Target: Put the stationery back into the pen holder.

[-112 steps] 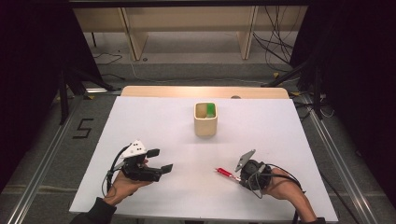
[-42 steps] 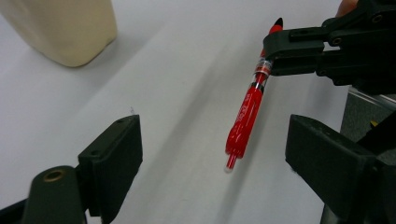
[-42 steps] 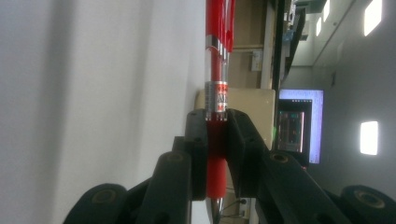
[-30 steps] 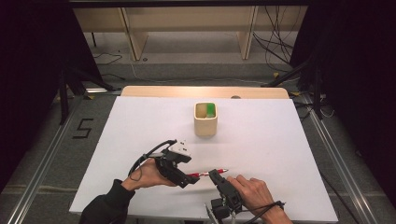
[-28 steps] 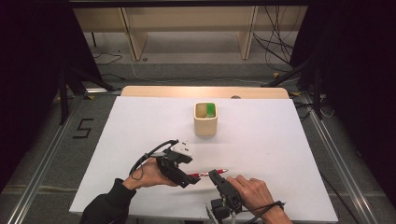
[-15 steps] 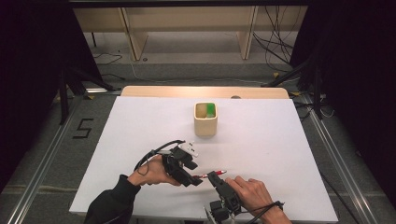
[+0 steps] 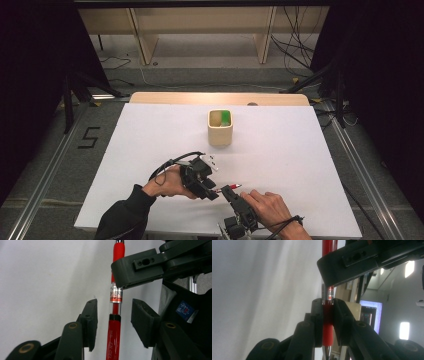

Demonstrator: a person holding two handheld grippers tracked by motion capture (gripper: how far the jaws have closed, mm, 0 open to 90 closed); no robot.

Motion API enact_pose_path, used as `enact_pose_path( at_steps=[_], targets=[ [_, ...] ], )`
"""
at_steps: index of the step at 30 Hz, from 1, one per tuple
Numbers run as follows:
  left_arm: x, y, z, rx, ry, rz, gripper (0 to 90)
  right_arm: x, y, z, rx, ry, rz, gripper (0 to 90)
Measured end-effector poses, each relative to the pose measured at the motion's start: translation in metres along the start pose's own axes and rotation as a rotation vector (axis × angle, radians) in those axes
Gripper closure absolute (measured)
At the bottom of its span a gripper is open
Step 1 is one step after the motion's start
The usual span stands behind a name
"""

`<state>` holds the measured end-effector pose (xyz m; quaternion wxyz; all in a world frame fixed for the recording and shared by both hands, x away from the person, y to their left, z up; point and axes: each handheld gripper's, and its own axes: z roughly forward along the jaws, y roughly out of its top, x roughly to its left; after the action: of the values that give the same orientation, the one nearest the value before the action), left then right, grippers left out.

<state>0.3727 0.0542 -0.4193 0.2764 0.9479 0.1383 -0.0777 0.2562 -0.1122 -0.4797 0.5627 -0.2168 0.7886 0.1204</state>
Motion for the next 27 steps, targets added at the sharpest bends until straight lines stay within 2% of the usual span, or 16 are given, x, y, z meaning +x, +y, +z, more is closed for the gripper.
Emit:
enact_pose_path(
  at_steps=[10,19,27],
  targets=[
    [-0.002,0.006,0.006,0.052,-0.011,0.026,67.1,0.002,0.001,0.0,-0.002,0.008,-0.012,79.9],
    [-0.001,0.008,0.008,0.077,-0.01,0.033,75.0,0.002,0.001,-0.001,-0.006,0.016,-0.021,79.9],
    [0.001,0.009,0.011,0.092,-0.026,0.041,78.0,0.004,0.001,-0.001,-0.012,0.018,-0.026,79.9]
  ],
)
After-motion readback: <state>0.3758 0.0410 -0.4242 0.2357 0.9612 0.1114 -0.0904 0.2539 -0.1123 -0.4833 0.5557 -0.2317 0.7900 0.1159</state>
